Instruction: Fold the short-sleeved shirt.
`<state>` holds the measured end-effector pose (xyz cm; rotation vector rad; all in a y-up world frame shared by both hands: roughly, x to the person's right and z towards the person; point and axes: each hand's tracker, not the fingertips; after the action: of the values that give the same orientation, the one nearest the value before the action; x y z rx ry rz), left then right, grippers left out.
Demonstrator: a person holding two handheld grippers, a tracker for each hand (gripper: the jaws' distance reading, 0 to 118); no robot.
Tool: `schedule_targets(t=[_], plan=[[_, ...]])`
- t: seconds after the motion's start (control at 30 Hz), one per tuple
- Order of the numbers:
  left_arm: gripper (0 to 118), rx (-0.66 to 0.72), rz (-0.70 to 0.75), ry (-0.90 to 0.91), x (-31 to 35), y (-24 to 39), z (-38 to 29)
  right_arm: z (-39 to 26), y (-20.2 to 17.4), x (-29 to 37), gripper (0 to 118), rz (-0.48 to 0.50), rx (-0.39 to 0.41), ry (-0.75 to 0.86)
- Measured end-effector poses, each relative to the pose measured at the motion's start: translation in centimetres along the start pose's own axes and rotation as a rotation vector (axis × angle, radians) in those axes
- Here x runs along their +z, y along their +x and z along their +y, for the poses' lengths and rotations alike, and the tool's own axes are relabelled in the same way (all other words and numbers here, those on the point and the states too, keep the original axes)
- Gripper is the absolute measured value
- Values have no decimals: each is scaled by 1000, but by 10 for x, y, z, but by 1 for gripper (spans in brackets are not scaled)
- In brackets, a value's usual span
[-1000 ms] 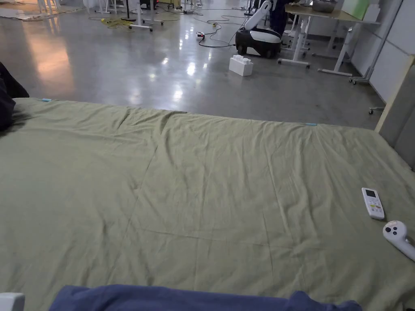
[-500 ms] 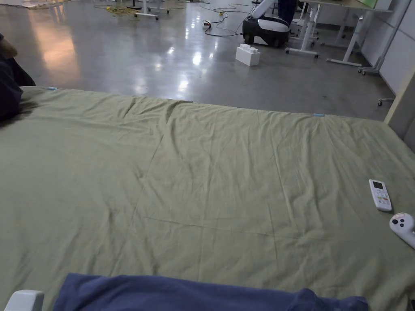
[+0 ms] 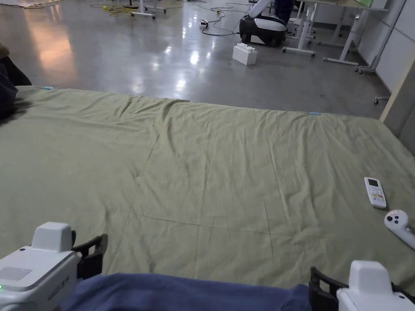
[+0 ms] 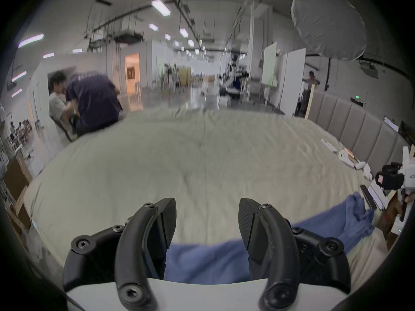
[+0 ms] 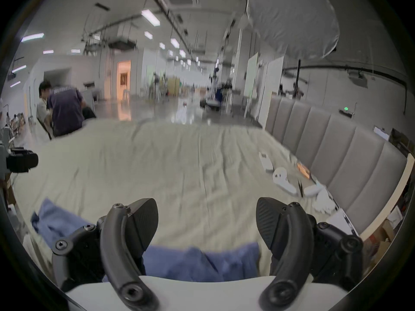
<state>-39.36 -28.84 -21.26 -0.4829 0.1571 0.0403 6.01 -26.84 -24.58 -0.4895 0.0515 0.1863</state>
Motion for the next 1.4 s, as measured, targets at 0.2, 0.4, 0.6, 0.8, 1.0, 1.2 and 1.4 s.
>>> schedule_targets(t=[0.2, 0.4, 0.6, 0.8, 1.0, 1.2, 1.4], plan=[[26, -14, 59, 181, 9, 38, 26, 33, -29, 3, 40, -3, -38, 287], [4, -32, 110, 299, 18, 53, 39, 52, -51, 5, 8, 0, -9, 452], [0, -29, 111, 342, 27, 52, 50, 60, -63, 2, 0, -17, -73, 467], [0, 40, 33, 237, 35, 19, 51, 64, -66, 2, 0, -16, -50, 482], [0, 59, -11, -2, 34, -44, 26, 61, -66, -5, 0, 0, -22, 444], [1, 262, -125, -271, 12, -125, -24, 51, -66, -13, 0, 13, 1, 385], [66, 501, -288, -432, -19, -163, -68, 41, -68, -18, 0, 20, 9, 326]])
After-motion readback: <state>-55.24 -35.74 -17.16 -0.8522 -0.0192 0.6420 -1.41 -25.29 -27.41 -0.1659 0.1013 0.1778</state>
